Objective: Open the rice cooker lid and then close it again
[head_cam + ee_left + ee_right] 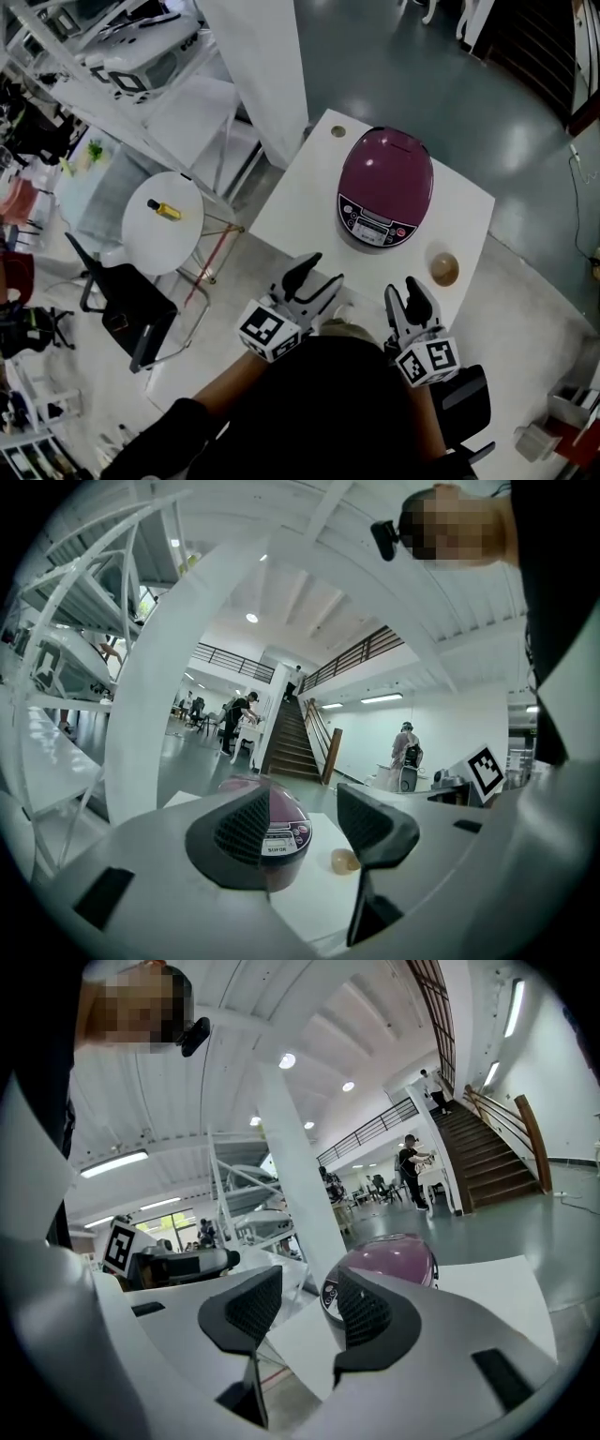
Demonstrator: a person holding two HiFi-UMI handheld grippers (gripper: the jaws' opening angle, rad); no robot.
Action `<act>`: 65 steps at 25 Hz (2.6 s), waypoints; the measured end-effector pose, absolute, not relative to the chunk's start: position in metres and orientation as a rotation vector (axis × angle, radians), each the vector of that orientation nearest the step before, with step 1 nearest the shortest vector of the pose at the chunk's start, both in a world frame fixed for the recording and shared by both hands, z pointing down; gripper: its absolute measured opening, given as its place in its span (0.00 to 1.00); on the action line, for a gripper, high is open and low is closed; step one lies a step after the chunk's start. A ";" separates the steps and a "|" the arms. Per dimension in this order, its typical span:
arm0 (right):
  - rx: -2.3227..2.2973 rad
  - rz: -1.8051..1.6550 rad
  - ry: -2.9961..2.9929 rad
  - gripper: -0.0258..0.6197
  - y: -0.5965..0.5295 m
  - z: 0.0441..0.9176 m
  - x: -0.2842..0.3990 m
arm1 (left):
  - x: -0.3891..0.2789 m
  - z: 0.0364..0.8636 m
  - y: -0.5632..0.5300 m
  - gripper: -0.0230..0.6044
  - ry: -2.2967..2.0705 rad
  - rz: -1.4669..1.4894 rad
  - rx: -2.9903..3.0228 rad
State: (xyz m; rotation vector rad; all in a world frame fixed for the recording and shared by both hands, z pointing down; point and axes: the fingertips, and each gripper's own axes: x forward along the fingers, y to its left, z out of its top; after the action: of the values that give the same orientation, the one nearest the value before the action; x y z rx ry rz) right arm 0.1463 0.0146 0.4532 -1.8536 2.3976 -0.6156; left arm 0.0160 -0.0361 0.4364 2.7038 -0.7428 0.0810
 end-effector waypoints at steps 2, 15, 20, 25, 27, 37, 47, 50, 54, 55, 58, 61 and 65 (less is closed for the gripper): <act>-1.824 -0.624 2.419 0.29 0.004 0.456 0.155 | 0.025 0.442 -0.040 0.37 -0.771 0.069 2.675; -1.777 -0.655 2.534 0.29 -0.061 0.471 0.171 | 0.041 0.438 -0.082 0.37 -0.852 -0.009 2.671; -1.804 -0.723 2.525 0.29 -0.081 0.480 0.162 | 0.038 0.436 -0.096 0.37 -0.802 0.010 2.674; -1.841 -0.744 2.539 0.29 -0.098 0.484 0.157 | 0.029 0.433 -0.118 0.37 -0.803 -0.011 2.668; -1.866 -0.740 2.542 0.29 -0.102 0.481 0.157 | 0.025 0.435 -0.122 0.37 -0.799 -0.021 2.650; -1.864 -0.740 2.618 0.07 -0.127 0.481 0.146 | 0.014 0.431 -0.150 0.34 -0.749 -0.059 2.637; -1.931 -0.750 2.725 0.04 -0.138 0.505 0.144 | 0.006 0.427 -0.159 0.34 -0.753 -0.050 2.684; -1.975 -0.791 2.740 0.04 -0.143 0.520 0.151 | 0.000 0.430 -0.164 0.34 -0.773 -0.047 2.665; -2.037 -0.843 2.742 0.04 -0.147 0.540 0.159 | -0.008 0.433 -0.165 0.34 -0.781 -0.041 2.662; -2.052 -0.838 2.763 0.04 -0.148 0.544 0.159 | -0.009 0.432 -0.165 0.34 -0.782 -0.051 2.663; -2.085 -0.838 2.816 0.04 -0.150 0.557 0.159 | -0.014 0.436 -0.164 0.34 -0.782 -0.046 2.652; -2.105 -0.874 2.833 0.04 -0.153 0.570 0.160 | -0.019 0.437 -0.164 0.34 -0.784 -0.044 2.629; -2.134 -0.894 2.895 0.04 -0.153 0.585 0.161 | -0.022 0.439 -0.164 0.34 -0.784 -0.045 2.618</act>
State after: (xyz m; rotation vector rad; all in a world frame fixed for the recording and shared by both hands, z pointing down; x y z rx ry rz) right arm 0.1615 -0.1534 0.5846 -2.1337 2.8952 -0.8936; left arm -0.0224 -0.1636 0.4395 2.6184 -0.7840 -0.0448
